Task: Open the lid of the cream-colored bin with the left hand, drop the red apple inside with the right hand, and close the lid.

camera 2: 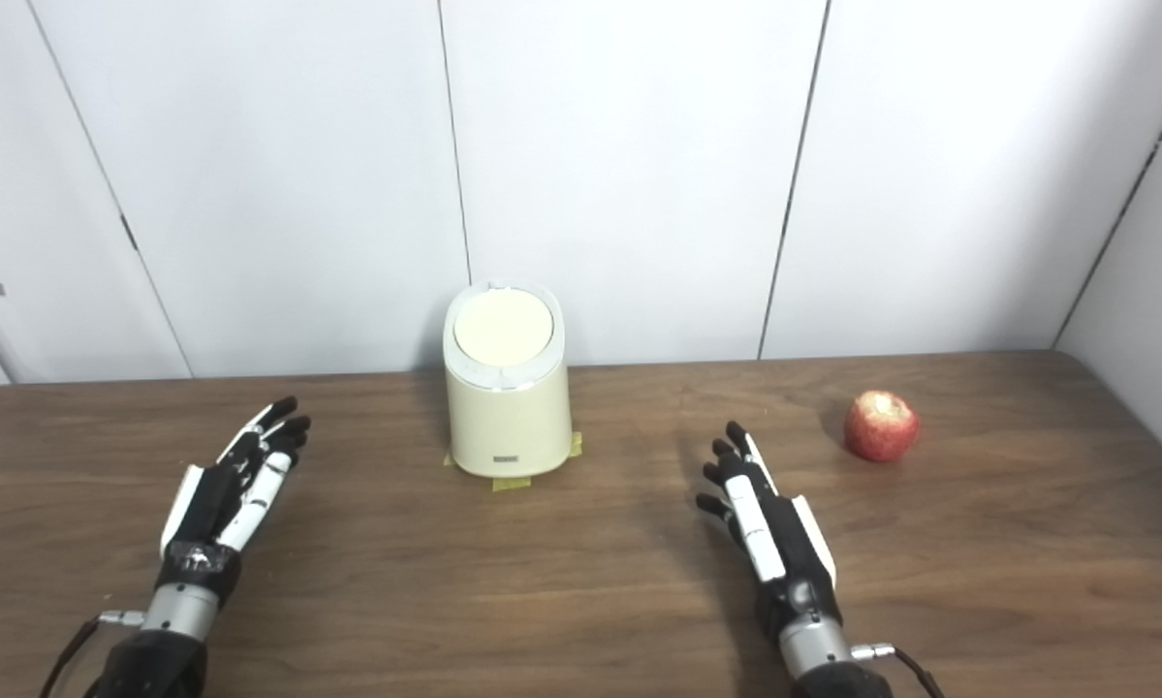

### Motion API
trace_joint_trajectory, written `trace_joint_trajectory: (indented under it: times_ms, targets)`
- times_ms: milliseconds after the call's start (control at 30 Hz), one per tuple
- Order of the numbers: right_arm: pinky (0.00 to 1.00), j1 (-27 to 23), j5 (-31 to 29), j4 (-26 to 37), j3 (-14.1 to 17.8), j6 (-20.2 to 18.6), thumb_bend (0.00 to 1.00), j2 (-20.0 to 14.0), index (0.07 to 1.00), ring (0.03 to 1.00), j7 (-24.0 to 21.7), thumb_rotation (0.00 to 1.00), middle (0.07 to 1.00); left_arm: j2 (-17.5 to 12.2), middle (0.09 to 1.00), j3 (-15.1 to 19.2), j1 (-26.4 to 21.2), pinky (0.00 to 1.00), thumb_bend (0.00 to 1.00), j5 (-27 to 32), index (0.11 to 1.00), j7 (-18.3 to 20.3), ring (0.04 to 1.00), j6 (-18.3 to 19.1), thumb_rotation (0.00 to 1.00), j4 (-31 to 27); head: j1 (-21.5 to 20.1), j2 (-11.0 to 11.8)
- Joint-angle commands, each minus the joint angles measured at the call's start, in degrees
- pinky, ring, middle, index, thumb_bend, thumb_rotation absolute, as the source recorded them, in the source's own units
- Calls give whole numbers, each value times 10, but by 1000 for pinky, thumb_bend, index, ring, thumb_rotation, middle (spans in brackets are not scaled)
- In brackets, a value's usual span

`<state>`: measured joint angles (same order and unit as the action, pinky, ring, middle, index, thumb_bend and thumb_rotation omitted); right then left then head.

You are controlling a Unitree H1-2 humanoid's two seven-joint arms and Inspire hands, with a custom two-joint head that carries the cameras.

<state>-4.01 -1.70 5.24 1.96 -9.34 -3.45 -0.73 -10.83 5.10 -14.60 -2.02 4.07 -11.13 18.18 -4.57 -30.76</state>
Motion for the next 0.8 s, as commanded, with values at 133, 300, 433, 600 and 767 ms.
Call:
trace_joint_trajectory:
  times_ms: [133, 300, 433, 600, 767]
  targets:
    - [831, -26, -4, 11, 2, 14, 514, 1, 980, 924, -1, 930, 959, 2, 870, -6, 27, 879, 299, -9, 919, -12, 880, -7, 657, 40, 0, 2]
    - [834, -23, -7, 16, 5, 11, 511, 4, 975, 924, 1, 917, 957, 3, 857, -9, 30, 859, 430, -28, 902, -31, 871, 5, 445, 26, -1, 4]
    - [823, -19, -2, 21, 4, 11, 509, 3, 975, 920, 1, 927, 956, 9, 852, -3, 31, 866, 553, -17, 899, -30, 865, 17, 263, 12, -1, 2]
    - [827, -16, -4, 20, 5, 9, 495, 0, 979, 921, 0, 928, 957, 8, 847, -9, 24, 849, 584, -28, 893, -28, 847, 53, 254, -27, 1, 2]
    - [830, -17, -3, 19, 5, 8, 488, 1, 983, 922, 1, 930, 958, 1, 867, -19, -1, 872, 605, -26, 909, -10, 871, 125, 272, -84, -2, 3]
